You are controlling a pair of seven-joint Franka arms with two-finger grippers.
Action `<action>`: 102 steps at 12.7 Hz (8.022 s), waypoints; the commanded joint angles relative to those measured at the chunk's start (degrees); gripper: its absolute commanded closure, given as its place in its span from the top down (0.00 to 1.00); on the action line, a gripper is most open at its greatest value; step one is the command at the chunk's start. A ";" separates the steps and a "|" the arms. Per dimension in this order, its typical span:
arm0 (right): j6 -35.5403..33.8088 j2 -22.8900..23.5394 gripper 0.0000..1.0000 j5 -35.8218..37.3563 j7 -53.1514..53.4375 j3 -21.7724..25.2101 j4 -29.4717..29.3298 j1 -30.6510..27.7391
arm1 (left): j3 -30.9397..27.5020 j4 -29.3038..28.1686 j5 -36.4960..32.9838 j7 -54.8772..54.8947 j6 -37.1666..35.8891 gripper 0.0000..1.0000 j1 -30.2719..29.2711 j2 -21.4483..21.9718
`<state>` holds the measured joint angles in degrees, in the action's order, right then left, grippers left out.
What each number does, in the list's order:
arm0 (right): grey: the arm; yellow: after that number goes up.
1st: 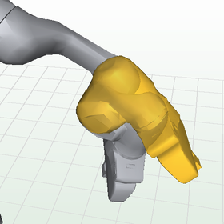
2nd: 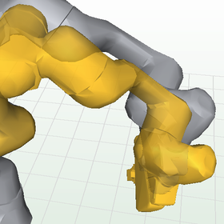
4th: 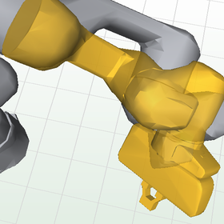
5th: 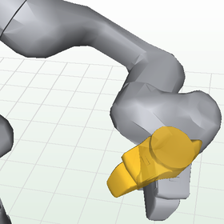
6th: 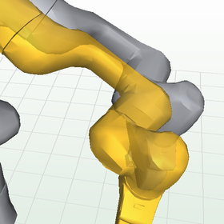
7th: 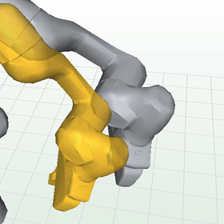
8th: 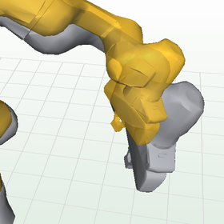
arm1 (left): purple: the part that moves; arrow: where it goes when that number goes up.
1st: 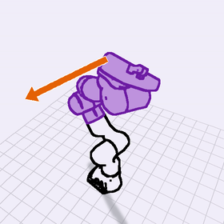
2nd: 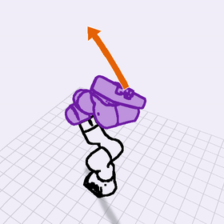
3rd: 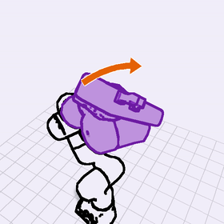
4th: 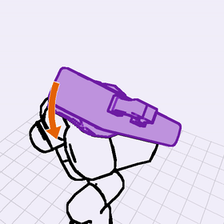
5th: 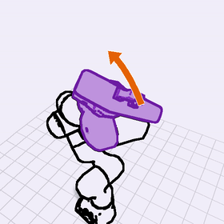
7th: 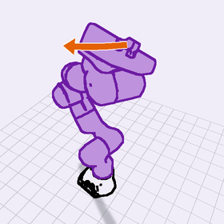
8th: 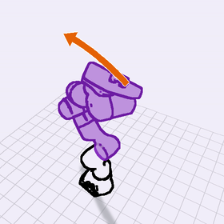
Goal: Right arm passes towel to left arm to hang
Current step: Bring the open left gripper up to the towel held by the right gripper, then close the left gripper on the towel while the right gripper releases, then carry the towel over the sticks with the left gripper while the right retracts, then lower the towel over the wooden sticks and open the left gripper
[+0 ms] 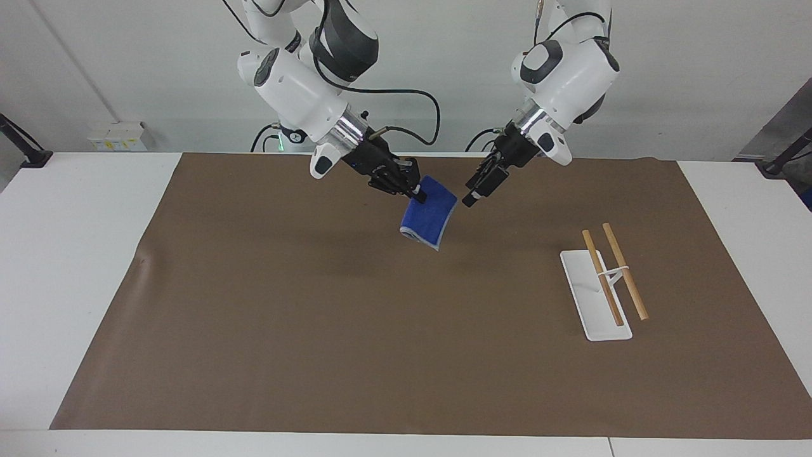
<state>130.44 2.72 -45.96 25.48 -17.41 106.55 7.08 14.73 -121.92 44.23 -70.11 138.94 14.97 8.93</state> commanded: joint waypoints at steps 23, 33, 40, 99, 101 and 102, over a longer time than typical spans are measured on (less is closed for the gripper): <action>-0.45 -0.08 0.00 0.69 -0.69 -0.08 -0.29 -0.31 | -0.76 -4.81 1.21 -8.46 16.28 0.46 8.32 -0.58; -0.71 -0.26 0.00 3.77 -0.52 0.01 -0.11 -0.40 | -0.85 -4.90 1.12 -7.76 16.19 0.00 7.70 -0.58; -3.50 -1.22 0.81 14.21 -0.60 0.45 0.07 -2.41 | -0.93 -4.81 1.20 -1.09 16.19 0.00 5.52 -0.67; -38.60 -5.00 1.00 45.52 -20.99 18.64 -11.98 -4.53 | -1.29 -8.59 -23.93 55.43 -3.15 0.00 -38.53 -4.18; -38.41 -4.92 1.00 45.52 -20.91 18.46 -12.06 -4.35 | -1.37 -8.59 -23.93 55.43 -2.88 0.03 -38.53 -4.80; -38.33 -4.91 1.00 45.52 -20.91 18.38 -12.06 -4.35 | -1.37 -8.68 -23.93 55.43 -2.88 0.06 -38.61 -4.89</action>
<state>90.90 -1.02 0.64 5.89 0.65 93.04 2.55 13.46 -129.58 21.45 -14.99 134.44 -23.72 4.11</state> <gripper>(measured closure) 0.000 0.969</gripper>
